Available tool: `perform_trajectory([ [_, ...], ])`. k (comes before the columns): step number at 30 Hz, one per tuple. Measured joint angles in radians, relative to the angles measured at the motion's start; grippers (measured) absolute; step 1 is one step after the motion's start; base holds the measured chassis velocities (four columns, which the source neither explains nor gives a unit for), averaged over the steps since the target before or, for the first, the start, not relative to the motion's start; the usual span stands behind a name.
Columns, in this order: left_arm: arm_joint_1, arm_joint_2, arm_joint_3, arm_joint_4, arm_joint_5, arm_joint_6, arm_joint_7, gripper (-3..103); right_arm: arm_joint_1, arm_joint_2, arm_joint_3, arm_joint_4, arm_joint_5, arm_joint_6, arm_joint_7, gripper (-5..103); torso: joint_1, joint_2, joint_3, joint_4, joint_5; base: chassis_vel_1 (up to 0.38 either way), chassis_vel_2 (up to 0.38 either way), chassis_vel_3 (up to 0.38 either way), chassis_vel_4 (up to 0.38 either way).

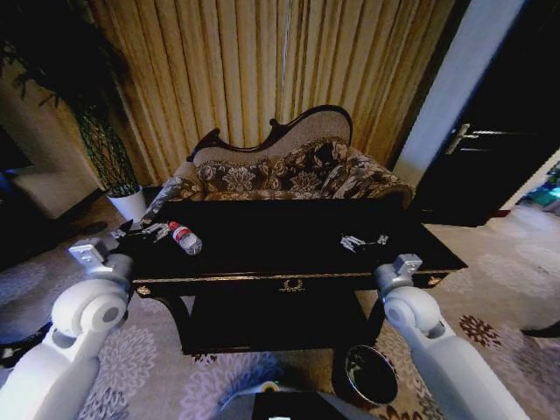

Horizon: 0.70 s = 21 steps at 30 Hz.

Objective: Move to the front of the table and place the trash on the table into the trash bin.

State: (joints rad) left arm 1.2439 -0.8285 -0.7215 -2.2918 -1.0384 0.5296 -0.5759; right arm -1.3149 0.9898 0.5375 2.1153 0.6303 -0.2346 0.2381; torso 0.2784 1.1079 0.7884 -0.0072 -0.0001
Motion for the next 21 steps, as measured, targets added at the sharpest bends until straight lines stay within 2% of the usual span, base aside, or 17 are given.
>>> perform_trajectory([
  [1,-0.017,0.017,0.007,0.003,-0.037,0.011,-0.033,100,0.000,0.002,-0.001,0.000,0.000,0.000,0.000,100,0.000,0.000,0.000,0.0000,0.0000,0.000,0.000,0.000,0.000],
  [2,-0.017,0.017,0.007,0.003,-0.037,0.011,-0.033,100,0.000,0.002,-0.001,0.000,0.000,0.000,0.000,100,0.000,0.000,0.000,0.0000,0.0000,0.000,0.000,0.000,0.000],
  [3,-0.031,0.030,0.009,0.009,-0.071,0.020,-0.051,100,0.000,0.003,-0.003,0.000,-0.001,0.000,-0.001,100,0.000,0.000,0.000,-0.0001,-0.0001,0.000,0.000,0.000,0.000],
  [7,-0.036,0.047,0.005,0.020,-0.090,0.029,-0.028,100,0.000,0.005,-0.007,0.000,-0.001,-0.001,-0.001,100,0.000,0.000,0.000,0.0001,0.0000,0.000,0.000,0.000,0.000],
  [9,-0.023,0.063,-0.018,0.036,-0.078,0.037,0.061,100,-0.001,0.006,-0.007,0.000,-0.004,-0.001,-0.001,100,0.000,0.000,0.000,0.0000,0.0000,0.000,0.000,0.000,0.000],
  [10,-0.023,0.063,-0.018,0.036,-0.078,0.037,0.061,100,-0.001,0.006,-0.007,0.000,-0.004,-0.001,-0.001,100,0.000,0.000,0.000,0.0000,0.0000,0.000,0.000,0.000,0.000],
  [12,-0.007,0.077,-0.041,0.054,-0.037,0.038,0.143,100,-0.006,0.006,-0.003,0.000,-0.004,-0.001,-0.001,100,0.000,0.000,0.000,0.0002,-0.0001,0.000,0.000,0.000,0.000],
  [13,-0.007,0.077,-0.041,0.054,-0.037,0.038,0.143,100,-0.006,0.006,-0.003,0.000,-0.004,-0.001,-0.001,100,0.000,0.000,0.000,0.0002,-0.0001,0.000,0.000,0.000,0.000],
  [15,-0.004,0.089,-0.053,0.071,0.004,0.037,0.221,100,-0.011,0.008,0.002,0.000,-0.005,-0.001,-0.001,100,0.000,0.000,0.000,0.0001,-0.0001,0.000,0.000,0.000,0.000],
  [16,-0.004,0.089,-0.053,0.071,0.004,0.037,0.221,100,-0.011,0.008,0.002,0.000,-0.005,-0.001,-0.001,100,0.000,0.000,0.000,0.0001,-0.0001,0.000,0.000,0.000,0.000],
  [18,0.001,0.095,-0.061,0.087,0.111,0.013,0.323,100,-0.012,0.012,0.002,0.000,-0.005,-0.001,-0.001,100,0.000,0.000,0.000,0.0000,0.0000,0.000,0.000,0.000,0.000],
  [19,0.001,0.095,-0.061,0.087,0.111,0.013,0.323,100,-0.012,0.012,0.002,0.000,-0.005,-0.001,-0.001,100,0.000,0.000,0.000,0.0000,0.0000,0.000,0.000,0.000,0.000],
  [20,0.005,0.096,-0.065,0.088,0.149,0.003,0.360,100,-0.014,0.014,0.003,0.000,-0.006,-0.001,-0.001,100,0.000,0.000,0.000,0.0000,0.0000,0.000,0.000,0.000,0.000],
  [21,0.007,0.096,-0.069,0.083,0.156,0.003,0.370,100,-0.014,0.014,0.004,0.000,-0.006,-0.001,-0.001,100,0.000,0.000,0.000,0.0000,0.0000,0.000,0.000,0.000,0.000],
])
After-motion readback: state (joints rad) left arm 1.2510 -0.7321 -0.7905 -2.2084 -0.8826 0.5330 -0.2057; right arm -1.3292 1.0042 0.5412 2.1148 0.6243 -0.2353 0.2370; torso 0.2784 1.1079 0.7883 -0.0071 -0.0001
